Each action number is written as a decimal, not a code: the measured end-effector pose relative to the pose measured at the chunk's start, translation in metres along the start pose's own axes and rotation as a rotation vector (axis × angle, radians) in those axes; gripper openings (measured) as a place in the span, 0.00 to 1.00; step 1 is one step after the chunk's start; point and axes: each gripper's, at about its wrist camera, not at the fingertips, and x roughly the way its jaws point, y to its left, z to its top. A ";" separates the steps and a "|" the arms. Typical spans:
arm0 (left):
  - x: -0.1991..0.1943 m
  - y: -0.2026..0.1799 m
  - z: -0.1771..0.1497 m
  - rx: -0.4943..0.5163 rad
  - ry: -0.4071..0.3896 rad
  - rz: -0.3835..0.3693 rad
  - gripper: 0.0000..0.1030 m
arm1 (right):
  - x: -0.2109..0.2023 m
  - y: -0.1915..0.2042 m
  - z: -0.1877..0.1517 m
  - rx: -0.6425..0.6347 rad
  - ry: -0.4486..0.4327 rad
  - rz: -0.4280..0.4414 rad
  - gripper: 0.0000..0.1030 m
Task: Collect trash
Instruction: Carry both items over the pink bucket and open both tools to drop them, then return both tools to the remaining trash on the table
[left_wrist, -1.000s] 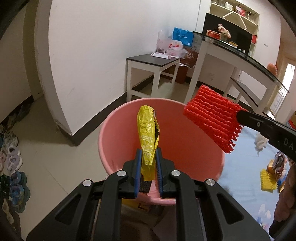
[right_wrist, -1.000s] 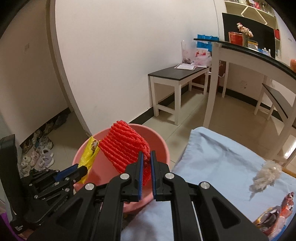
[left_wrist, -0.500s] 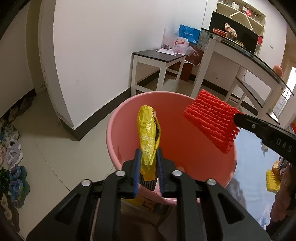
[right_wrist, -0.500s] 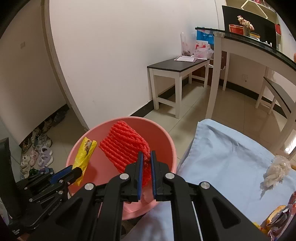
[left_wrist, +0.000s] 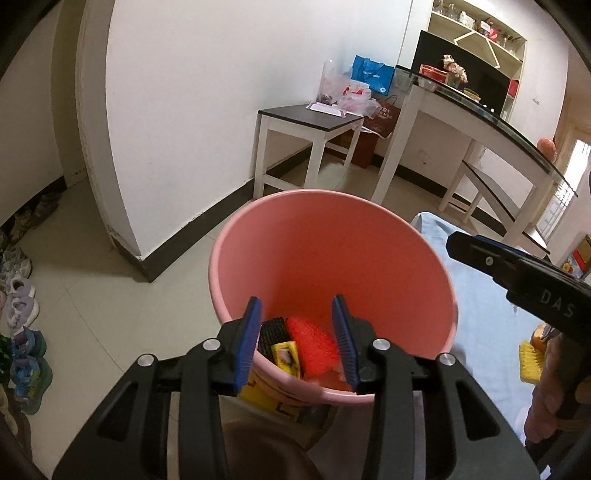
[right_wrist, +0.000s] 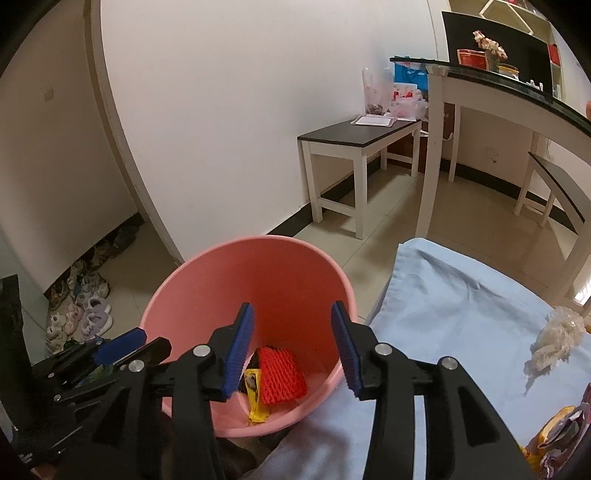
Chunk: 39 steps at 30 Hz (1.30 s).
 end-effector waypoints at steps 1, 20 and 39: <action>-0.002 -0.001 0.000 0.003 -0.002 -0.003 0.39 | -0.003 -0.001 -0.001 0.005 -0.003 0.004 0.43; -0.026 -0.051 -0.010 0.105 -0.022 -0.078 0.39 | -0.076 -0.025 -0.033 0.041 -0.047 -0.008 0.48; -0.035 -0.125 -0.027 0.250 -0.004 -0.170 0.39 | -0.147 -0.088 -0.094 0.116 -0.059 -0.158 0.48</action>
